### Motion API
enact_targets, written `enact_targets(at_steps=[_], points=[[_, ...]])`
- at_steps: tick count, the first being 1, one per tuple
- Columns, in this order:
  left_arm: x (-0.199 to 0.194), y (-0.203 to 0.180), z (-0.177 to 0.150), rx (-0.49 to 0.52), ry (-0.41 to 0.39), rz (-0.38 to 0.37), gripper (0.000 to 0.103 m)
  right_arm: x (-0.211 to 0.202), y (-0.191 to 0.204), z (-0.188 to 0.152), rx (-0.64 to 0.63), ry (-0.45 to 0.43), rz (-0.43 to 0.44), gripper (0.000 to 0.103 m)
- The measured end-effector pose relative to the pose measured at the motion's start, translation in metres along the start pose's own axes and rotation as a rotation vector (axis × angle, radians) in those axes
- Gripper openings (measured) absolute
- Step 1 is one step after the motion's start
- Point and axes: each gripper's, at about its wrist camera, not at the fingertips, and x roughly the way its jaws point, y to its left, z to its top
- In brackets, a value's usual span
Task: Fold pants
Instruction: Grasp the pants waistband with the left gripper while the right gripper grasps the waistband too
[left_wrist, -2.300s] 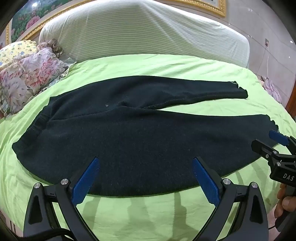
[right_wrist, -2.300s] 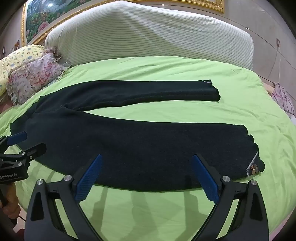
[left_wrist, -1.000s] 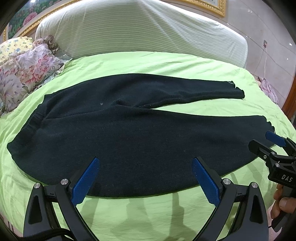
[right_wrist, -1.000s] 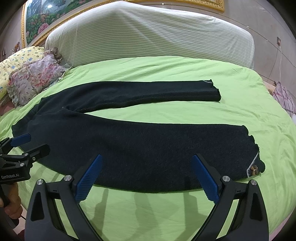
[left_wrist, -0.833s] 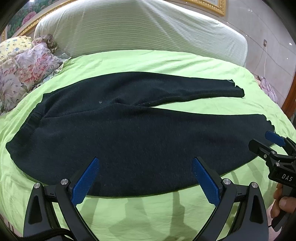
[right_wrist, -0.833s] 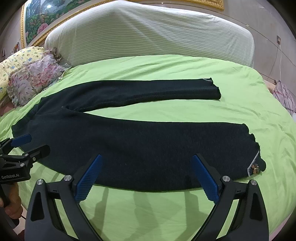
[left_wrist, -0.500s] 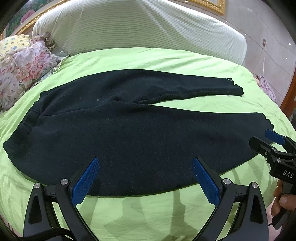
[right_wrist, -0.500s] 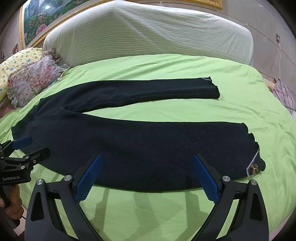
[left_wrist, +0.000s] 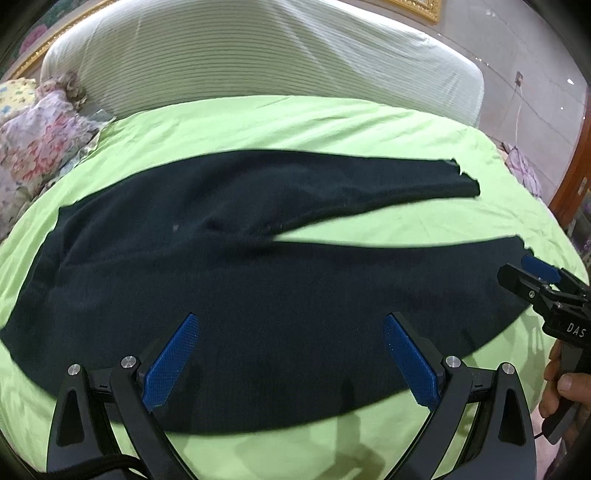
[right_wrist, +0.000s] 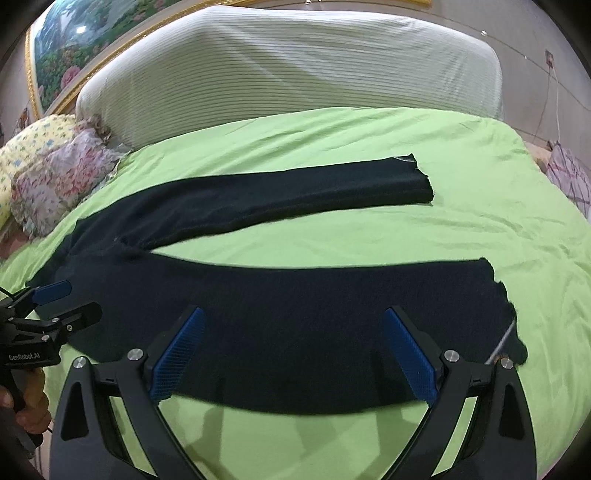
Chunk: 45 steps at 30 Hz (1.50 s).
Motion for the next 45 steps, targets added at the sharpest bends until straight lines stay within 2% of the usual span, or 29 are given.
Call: enact_targets(at_steps=[5, 7, 12, 14, 18, 21, 25, 28, 31, 38, 40, 41, 42, 43, 44, 45], points=[[0.011, 0.000, 0.033, 0.045, 0.011, 0.000, 0.100, 0.001, -0.015, 0.029, 0.004, -0.051, 0.025, 0.097], [0.018, -0.001, 0.047, 0.076, 0.020, -0.019, 0.100, 0.005, -0.022, 0.042, 0.011, -0.045, 0.028, 0.097], [0.040, 0.001, 0.081, 0.145, 0.046, -0.047, 0.100, 0.027, -0.053, 0.076, 0.089, 0.034, 0.089, 0.097], [0.055, 0.004, 0.098, 0.179, 0.061, -0.056, 0.100, 0.039, -0.063, 0.084, 0.099, 0.083, 0.071, 0.097], [0.081, 0.006, 0.126, 0.226, 0.087, -0.073, 0.100, 0.052, -0.081, 0.106, 0.085, 0.071, 0.034, 0.097], [0.103, 0.006, 0.149, 0.262, 0.117, -0.075, 0.100, 0.071, -0.098, 0.123, 0.101, 0.106, 0.019, 0.097], [0.140, 0.001, 0.174, 0.326, 0.181, -0.077, 0.100, 0.097, -0.119, 0.142, 0.117, 0.136, 0.006, 0.097], [0.164, -0.004, 0.187, 0.361, 0.226, -0.095, 0.100, 0.121, -0.136, 0.154, 0.138, 0.174, 0.030, 0.097], [0.191, -0.007, 0.202, 0.405, 0.261, -0.079, 0.100, 0.140, -0.144, 0.164, 0.117, 0.192, 0.025, 0.097], [0.234, -0.011, 0.225, 0.402, 0.398, -0.209, 0.094, 0.171, -0.157, 0.172, 0.116, 0.245, 0.078, 0.097], [0.243, -0.018, 0.224, 0.442, 0.424, -0.197, 0.091, 0.178, -0.162, 0.172, 0.134, 0.251, 0.105, 0.096], [0.245, -0.020, 0.223, 0.466, 0.436, -0.194, 0.088, 0.180, -0.164, 0.172, 0.146, 0.252, 0.110, 0.089], [0.247, -0.024, 0.221, 0.493, 0.441, -0.196, 0.086, 0.180, -0.166, 0.172, 0.156, 0.252, 0.112, 0.073], [0.247, -0.028, 0.220, 0.512, 0.441, -0.200, 0.084, 0.180, -0.168, 0.171, 0.165, 0.252, 0.113, 0.064], [0.247, -0.032, 0.217, 0.543, 0.447, -0.211, 0.080, 0.180, -0.168, 0.170, 0.173, 0.257, 0.121, 0.046], [0.246, -0.038, 0.214, 0.567, 0.449, -0.215, 0.076, 0.179, -0.167, 0.169, 0.182, 0.259, 0.136, 0.035]])
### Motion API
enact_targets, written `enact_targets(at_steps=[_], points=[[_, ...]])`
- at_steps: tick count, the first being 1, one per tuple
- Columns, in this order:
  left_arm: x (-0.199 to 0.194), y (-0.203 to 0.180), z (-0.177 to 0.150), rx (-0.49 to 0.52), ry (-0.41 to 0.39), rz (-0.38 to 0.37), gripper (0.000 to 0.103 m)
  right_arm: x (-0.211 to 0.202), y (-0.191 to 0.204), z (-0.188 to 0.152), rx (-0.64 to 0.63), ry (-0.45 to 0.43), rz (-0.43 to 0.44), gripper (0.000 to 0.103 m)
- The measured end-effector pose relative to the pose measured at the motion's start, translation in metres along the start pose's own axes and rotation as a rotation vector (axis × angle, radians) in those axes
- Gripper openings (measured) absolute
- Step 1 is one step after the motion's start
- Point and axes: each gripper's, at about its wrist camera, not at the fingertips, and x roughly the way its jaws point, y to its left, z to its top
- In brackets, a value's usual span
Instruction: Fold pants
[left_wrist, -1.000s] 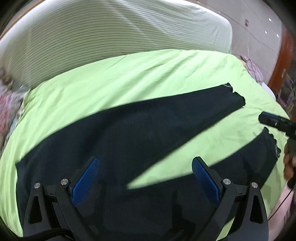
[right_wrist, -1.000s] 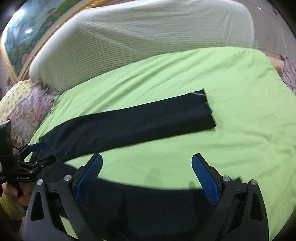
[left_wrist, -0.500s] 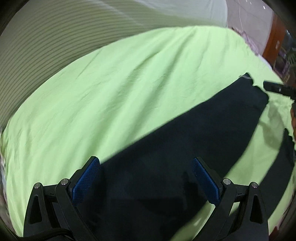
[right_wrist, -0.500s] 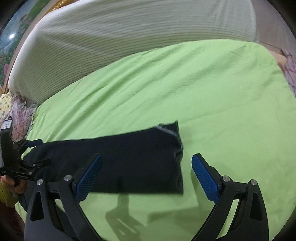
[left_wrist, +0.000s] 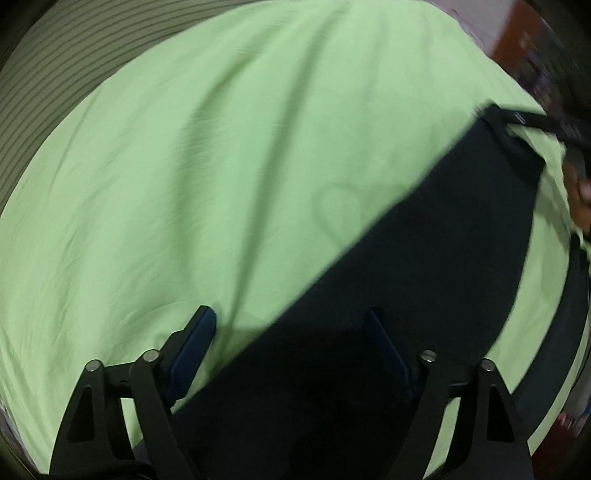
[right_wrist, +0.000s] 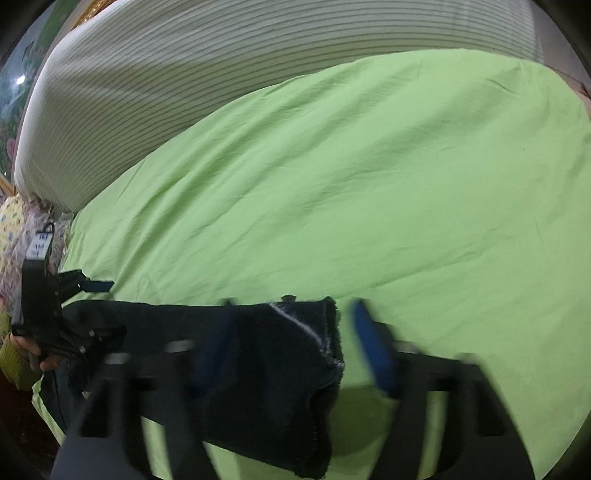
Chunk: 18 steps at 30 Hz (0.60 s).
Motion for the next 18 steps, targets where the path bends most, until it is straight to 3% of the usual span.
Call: enact_targets(at_steps=[1, 2, 4, 10, 14, 18], points=[[-0.001, -0.005, -0.001, 0.028, 0.002, 0.001, 0.065, -0.001, -0.001, 0.000, 0.009, 0.001, 0.022, 0.021], [-0.003, -0.010, -0.003, 0.042, -0.002, -0.008, 0.046, -0.003, -0.002, -0.001, 0.011, -0.001, 0.033, 0.012], [-0.006, -0.014, -0.008, 0.041, 0.010, -0.073, 0.019, -0.012, -0.003, -0.004, -0.006, -0.015, 0.041, 0.010], [-0.032, -0.025, -0.039, 0.038, -0.058, -0.079, 0.010, -0.047, 0.012, -0.017, -0.057, -0.079, 0.088, 0.008], [-0.066, -0.041, -0.082, 0.008, -0.116, -0.095, 0.008, -0.073, 0.023, -0.026, -0.120, -0.099, 0.125, 0.008], [-0.088, -0.050, -0.094, -0.017, -0.162, -0.104, 0.007, -0.098, 0.023, -0.045, -0.132, -0.117, 0.150, 0.008]])
